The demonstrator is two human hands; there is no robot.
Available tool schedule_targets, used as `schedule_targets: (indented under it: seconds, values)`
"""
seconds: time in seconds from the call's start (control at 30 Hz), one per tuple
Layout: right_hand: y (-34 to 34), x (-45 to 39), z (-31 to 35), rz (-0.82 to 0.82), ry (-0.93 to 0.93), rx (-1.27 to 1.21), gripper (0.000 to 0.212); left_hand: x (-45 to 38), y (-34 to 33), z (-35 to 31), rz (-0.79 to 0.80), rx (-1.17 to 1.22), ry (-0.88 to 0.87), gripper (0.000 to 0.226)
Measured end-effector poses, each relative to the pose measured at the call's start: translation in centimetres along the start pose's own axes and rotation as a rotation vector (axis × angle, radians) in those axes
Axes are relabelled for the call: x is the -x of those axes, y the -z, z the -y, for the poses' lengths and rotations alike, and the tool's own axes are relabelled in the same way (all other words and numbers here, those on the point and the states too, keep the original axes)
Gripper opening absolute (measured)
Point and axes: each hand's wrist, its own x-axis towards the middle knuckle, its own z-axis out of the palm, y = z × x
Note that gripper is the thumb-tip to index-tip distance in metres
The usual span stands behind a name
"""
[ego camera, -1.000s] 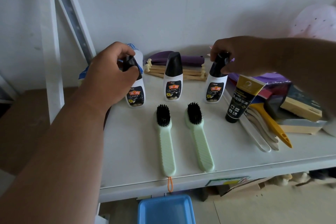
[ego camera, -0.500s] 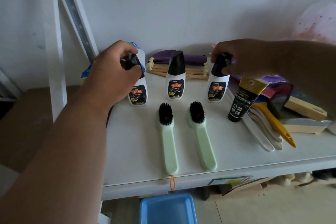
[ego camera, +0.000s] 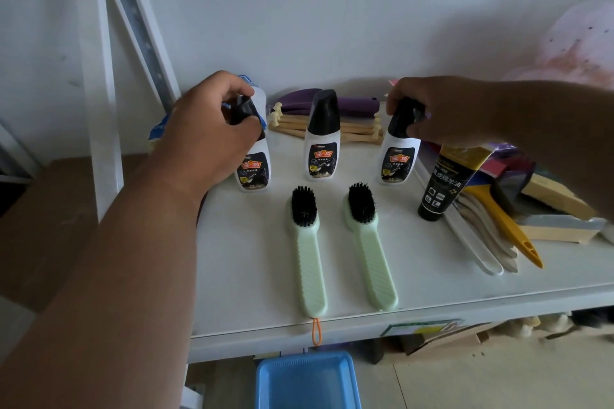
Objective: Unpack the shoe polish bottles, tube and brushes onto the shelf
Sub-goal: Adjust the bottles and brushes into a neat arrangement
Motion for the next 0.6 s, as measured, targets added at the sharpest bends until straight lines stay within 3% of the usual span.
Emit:
schedule_targets:
  seconds: [0.6]
  values:
    - [0.53,0.11,0.14,-0.005,-0.020,0.006,0.038,-0.18,0.10,0.27,0.010,-0.008,-0.006,0.036]
